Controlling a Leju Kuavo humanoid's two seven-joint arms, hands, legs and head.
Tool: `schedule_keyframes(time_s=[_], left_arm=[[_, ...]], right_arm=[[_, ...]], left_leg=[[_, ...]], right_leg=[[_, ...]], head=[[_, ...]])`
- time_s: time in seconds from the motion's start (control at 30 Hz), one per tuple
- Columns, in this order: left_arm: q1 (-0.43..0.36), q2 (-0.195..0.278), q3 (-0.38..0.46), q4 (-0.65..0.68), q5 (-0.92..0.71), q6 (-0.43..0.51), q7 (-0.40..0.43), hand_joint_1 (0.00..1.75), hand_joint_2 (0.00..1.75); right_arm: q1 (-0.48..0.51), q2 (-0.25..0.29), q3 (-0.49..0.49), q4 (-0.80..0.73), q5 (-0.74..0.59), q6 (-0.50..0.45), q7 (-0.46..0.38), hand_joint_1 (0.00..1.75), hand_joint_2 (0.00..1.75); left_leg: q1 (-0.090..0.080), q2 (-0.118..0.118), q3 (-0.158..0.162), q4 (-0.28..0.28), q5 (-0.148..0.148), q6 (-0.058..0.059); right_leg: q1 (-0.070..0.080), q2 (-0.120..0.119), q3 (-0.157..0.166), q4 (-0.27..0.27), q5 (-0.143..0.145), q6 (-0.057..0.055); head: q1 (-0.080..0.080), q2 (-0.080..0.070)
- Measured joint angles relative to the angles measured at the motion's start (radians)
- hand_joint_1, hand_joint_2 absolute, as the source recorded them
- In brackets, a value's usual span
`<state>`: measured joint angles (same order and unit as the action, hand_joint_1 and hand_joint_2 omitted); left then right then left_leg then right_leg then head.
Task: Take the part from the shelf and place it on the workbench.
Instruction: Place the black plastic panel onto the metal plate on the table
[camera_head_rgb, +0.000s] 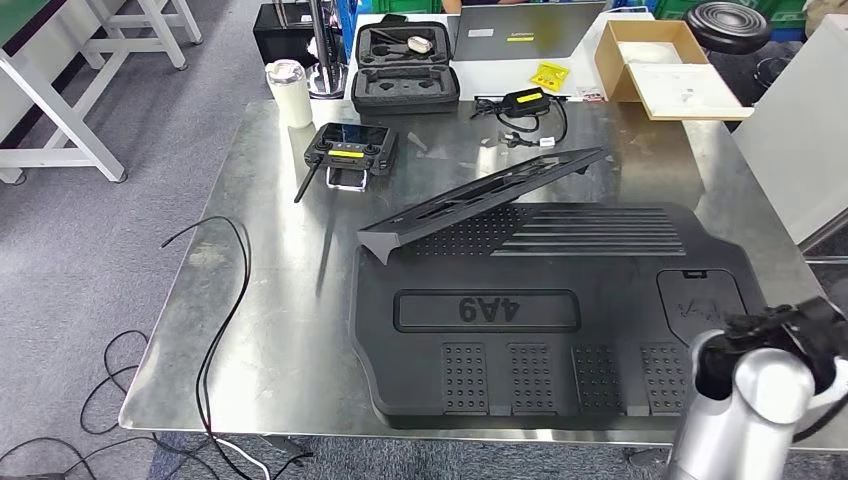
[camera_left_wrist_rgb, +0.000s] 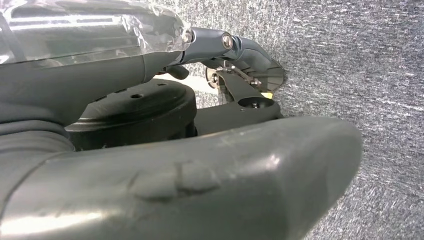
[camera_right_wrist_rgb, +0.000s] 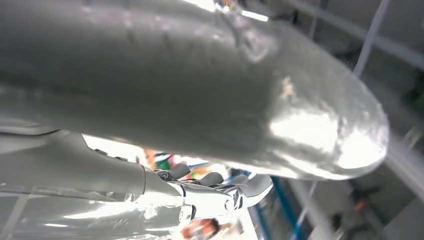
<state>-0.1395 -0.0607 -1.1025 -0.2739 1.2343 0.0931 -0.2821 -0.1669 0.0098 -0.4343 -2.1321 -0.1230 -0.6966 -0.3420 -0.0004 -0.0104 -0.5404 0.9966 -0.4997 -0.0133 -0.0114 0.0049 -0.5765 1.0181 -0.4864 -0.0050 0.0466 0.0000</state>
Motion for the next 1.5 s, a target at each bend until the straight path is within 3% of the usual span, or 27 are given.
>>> schedule_keyframes(time_s=[0.37,0.77,1.0,1.2,1.37,1.5], left_arm=[[0.000,-0.002,0.000,0.000,0.019,0.035,-0.006,0.00,0.00],[0.010,-0.005,0.000,0.000,0.033,0.040,-0.019,0.00,0.00],[0.011,-0.005,0.000,0.000,0.034,0.038,-0.019,0.00,0.00],[0.017,-0.005,0.000,0.000,0.039,0.005,-0.019,0.00,0.00],[0.025,-0.005,0.000,0.000,0.055,0.002,-0.021,0.00,0.00],[0.029,-0.005,0.000,0.000,0.065,0.007,-0.020,0.00,0.00]], right_arm=[[0.010,0.055,-0.266,0.009,-0.157,0.000,0.049,0.00,0.00],[0.133,0.107,-0.540,0.099,-0.316,0.000,0.066,0.00,0.00],[0.145,0.124,-0.615,0.138,-0.305,0.000,0.071,0.00,0.00],[0.126,0.140,-0.672,0.197,-0.200,0.000,0.088,0.00,0.00],[0.124,0.152,-0.702,0.328,-0.180,0.000,0.119,0.00,0.00],[0.133,0.164,-0.704,0.453,-0.196,0.000,0.097,0.00,0.00]], left_leg=[[0.000,0.000,0.000,0.000,-0.001,0.000],[0.000,0.000,0.003,0.000,-0.005,0.001],[0.000,0.000,0.005,0.000,-0.005,0.001],[0.000,0.000,0.006,0.000,-0.005,0.001],[0.000,0.000,0.006,-0.001,-0.005,0.001],[0.000,0.000,0.007,-0.001,-0.006,0.001]], right_leg=[[0.000,0.000,0.000,0.000,0.000,0.000],[0.000,0.000,0.003,0.000,-0.004,-0.001],[0.000,0.000,0.005,0.000,-0.005,-0.002],[0.000,0.000,0.007,0.000,-0.005,-0.002],[0.000,0.000,0.007,0.000,-0.005,-0.002],[0.000,0.000,0.008,0.000,-0.006,-0.002]], head=[[0.000,0.000],[0.000,0.000],[0.000,0.000],[0.000,0.000],[0.000,0.000],[0.000,0.000]])
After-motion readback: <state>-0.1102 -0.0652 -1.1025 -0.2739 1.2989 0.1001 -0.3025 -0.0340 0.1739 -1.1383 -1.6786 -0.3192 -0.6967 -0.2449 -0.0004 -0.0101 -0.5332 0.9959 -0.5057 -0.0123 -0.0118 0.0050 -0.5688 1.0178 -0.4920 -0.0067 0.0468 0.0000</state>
